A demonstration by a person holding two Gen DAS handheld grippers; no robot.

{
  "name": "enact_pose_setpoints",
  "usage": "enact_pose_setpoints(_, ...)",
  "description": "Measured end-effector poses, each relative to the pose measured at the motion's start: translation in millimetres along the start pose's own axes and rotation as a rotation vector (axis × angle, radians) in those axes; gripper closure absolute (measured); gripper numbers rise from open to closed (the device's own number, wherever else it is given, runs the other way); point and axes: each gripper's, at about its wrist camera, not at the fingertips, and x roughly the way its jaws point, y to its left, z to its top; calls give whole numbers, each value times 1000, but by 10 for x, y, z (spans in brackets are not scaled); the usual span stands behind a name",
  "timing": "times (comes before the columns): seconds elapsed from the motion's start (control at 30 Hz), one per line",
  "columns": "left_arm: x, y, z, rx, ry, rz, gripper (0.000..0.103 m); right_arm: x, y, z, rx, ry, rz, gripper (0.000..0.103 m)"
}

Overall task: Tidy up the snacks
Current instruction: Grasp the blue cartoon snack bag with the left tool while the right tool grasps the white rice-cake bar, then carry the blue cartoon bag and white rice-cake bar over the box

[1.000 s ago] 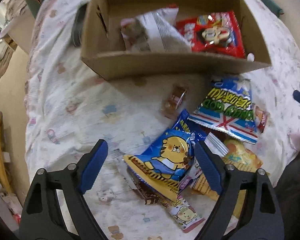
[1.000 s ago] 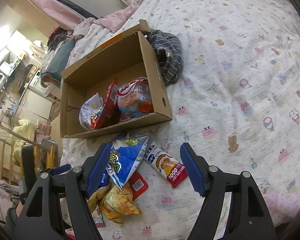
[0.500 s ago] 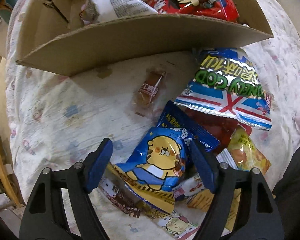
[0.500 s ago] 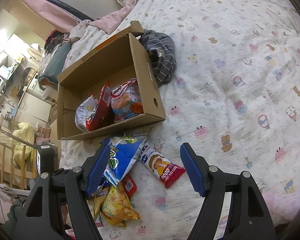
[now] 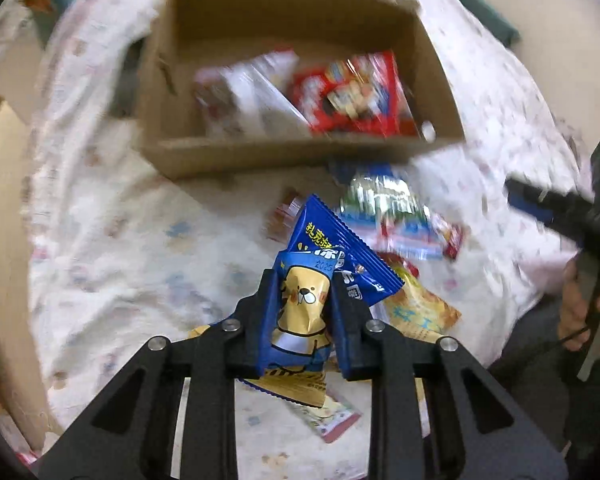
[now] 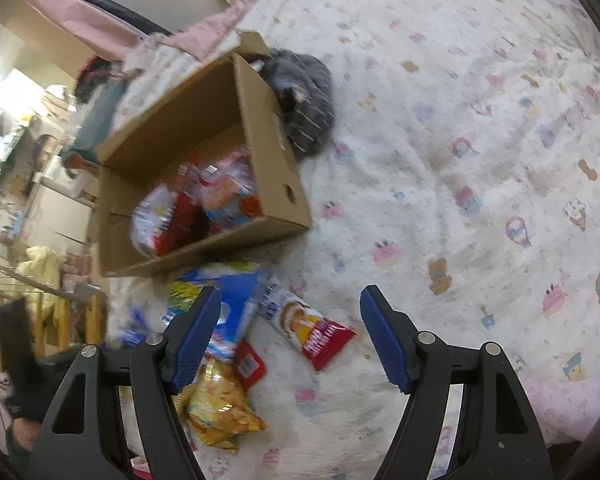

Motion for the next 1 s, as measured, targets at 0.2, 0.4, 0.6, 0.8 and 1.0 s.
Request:
enact_pose_setpoints(0.2, -135, 266, 90, -101, -50, 31, 82, 346, 70, -35, -76, 112, -157, 28)
enact_pose_setpoints(0.4, -129, 357, 69, -128, -51, 37, 82, 758, 386, -108, -273, 216, -228, 28)
enact_pose_setpoints(0.6, -118, 426, 48, -140, -45, 50, 82, 981, 642, -228, -420, 264, -279, 28)
enact_pose_setpoints(0.8, -73, 468, 45, -153, -39, 58, 82, 1079, 603, -281, -426, 316, -284, 58)
enact_pose_setpoints(1.0, -55, 379, 62, -131, -47, 67, 82, 968, 651, -442, -498, 286, -263, 67)
